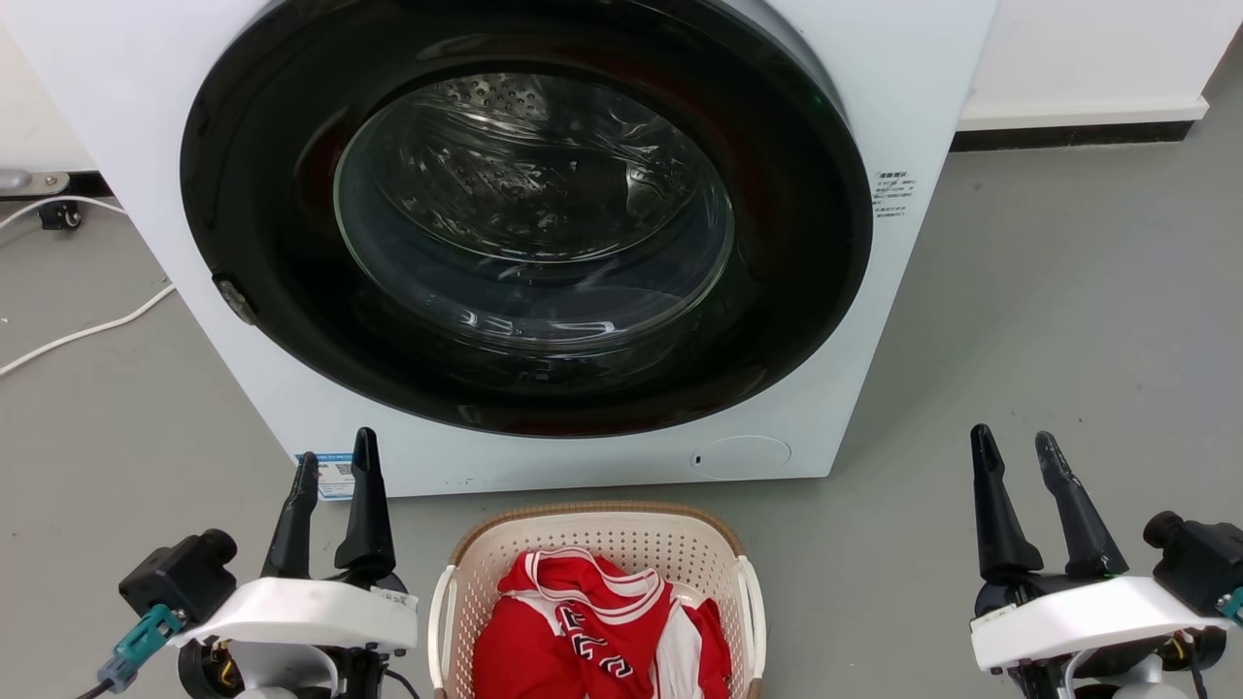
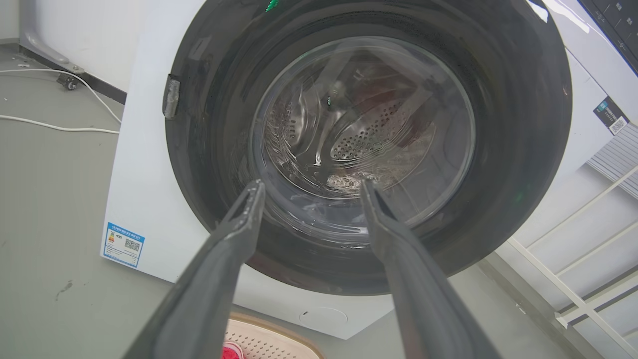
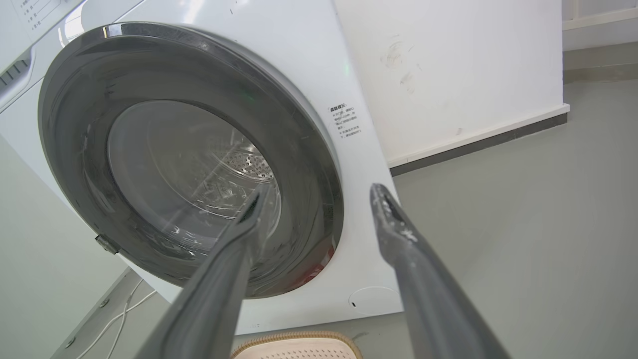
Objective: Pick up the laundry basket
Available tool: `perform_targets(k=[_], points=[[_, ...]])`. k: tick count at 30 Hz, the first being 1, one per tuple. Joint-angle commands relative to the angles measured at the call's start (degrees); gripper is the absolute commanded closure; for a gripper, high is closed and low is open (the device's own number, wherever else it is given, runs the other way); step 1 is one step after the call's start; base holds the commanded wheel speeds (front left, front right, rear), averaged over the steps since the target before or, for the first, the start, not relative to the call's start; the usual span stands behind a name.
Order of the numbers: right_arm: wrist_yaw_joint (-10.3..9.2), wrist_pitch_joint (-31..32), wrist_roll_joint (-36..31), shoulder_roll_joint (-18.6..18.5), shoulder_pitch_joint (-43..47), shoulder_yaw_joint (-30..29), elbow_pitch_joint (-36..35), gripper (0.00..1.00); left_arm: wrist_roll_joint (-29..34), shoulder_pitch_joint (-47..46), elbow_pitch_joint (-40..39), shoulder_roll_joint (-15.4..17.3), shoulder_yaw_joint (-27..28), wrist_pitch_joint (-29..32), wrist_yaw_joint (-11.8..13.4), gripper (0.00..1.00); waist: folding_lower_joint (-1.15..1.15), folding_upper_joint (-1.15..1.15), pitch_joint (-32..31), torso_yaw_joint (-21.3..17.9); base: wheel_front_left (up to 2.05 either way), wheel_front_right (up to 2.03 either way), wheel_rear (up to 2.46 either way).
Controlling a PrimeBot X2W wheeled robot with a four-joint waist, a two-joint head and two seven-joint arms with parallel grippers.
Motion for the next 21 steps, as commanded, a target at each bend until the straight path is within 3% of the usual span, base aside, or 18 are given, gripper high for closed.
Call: perform_targets(k=[1, 21], points=[[0.00, -0.6, -1.9, -0.2, 0.0, 0.2, -1.1, 0.00, 1.8, 0.1, -1.0, 0.2, 0.0, -0.7, -0.1, 0.00, 0.00, 0.00, 0.1, 0.0, 0.00, 0.00, 0.00], [0.00, -3.4, -14.2, -0.2, 1.3, 1.2, -2.4, 0.00, 13.6, 1.3, -1.1, 0.3, -0.5, -3.5, -0.7, 0.00, 0.00, 0.00, 0.3, 0.0, 0.00, 0.00, 0.00]])
